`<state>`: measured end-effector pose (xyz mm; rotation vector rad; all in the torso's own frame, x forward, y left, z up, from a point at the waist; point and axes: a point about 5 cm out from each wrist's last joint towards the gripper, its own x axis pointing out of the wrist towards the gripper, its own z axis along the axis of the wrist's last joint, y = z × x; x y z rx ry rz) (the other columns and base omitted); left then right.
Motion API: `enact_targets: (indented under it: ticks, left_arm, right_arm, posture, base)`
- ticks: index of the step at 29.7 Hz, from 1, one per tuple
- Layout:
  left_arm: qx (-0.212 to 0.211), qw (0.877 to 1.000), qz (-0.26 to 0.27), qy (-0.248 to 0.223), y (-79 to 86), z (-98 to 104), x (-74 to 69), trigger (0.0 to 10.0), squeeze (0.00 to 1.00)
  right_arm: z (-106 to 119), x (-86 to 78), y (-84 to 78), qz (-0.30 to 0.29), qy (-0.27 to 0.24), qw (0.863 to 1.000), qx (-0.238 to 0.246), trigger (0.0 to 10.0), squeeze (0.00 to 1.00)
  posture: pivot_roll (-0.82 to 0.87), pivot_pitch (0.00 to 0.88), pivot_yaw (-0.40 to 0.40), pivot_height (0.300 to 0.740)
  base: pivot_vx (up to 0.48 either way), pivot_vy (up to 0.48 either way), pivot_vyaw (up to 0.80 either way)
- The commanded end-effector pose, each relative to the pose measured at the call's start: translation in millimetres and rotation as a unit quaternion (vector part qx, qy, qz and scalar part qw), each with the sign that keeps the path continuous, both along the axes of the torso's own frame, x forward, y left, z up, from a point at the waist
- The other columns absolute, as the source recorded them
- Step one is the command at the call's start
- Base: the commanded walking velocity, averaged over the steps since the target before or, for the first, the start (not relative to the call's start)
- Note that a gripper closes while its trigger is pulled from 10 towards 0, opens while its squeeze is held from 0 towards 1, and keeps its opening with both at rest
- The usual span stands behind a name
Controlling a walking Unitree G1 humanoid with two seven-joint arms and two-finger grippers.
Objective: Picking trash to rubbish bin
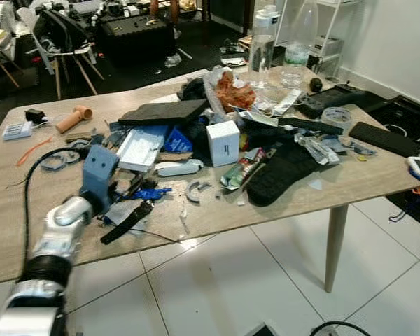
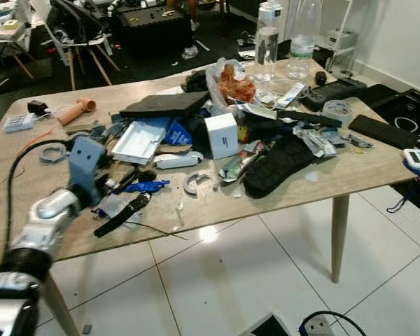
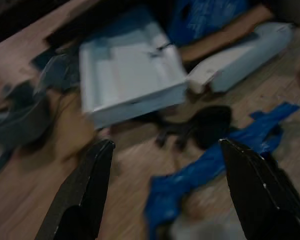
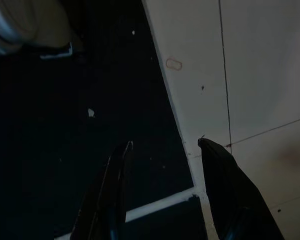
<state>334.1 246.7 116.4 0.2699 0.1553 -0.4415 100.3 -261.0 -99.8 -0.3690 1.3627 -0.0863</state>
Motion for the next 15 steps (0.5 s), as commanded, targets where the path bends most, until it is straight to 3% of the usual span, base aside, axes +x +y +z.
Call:
enact_targets:
  ticks: [1,4,10,12,15]
  left_arm:
    - [-0.017,1.0,0.015,0.004,11.0,1,-3.7,10.0,0.0]
    - [-0.02,1.0,0.016,0.007,11.4,-1,-5.0,10.0,0.0]
    - [-0.066,0.995,0.014,0.068,3.4,-16,-11.2,10.0,0.0]
    - [-0.088,0.99,-0.01,0.112,-1.5,-26,-18.2,10.0,0.0]
    - [-0.091,0.986,-0.007,0.138,-1.4,-36,-23.1,10.0,0.0]
  right_arm:
    - [-1,0.9,4.9,0.005,0.002,1.0,0.009,10.0,0.0]
    - [-1,0.3,5.2,0.006,0.003,1.0,0.01,10.0,0.0]
    - [-2,-2.5,6.0,0.009,0.009,1.0,0.01,10.0,0.0]
    - [-2,-3.4,5.5,0.012,0.011,1.0,0.008,10.0,0.0]
    - [-3,-4.4,5.0,0.014,0.013,1.0,0.007,10.0,0.0]
  posture:
    - [-0.1,0.033,0.096,0.74]
    - [-0.1,0.032,0.096,0.74]
    - [-0.1,0.038,0.096,0.74]
    - [-0.1,0.04,0.094,0.74]
    - [-0.1,0.043,0.095,0.74]
  base:
    - [0.0,0.0,0.0]
    - [0.0,0.0,0.0]
    - [0.0,0.0,0.0]
    - [0.0,0.0,0.0]
    - [0.0,0.0,0.0]
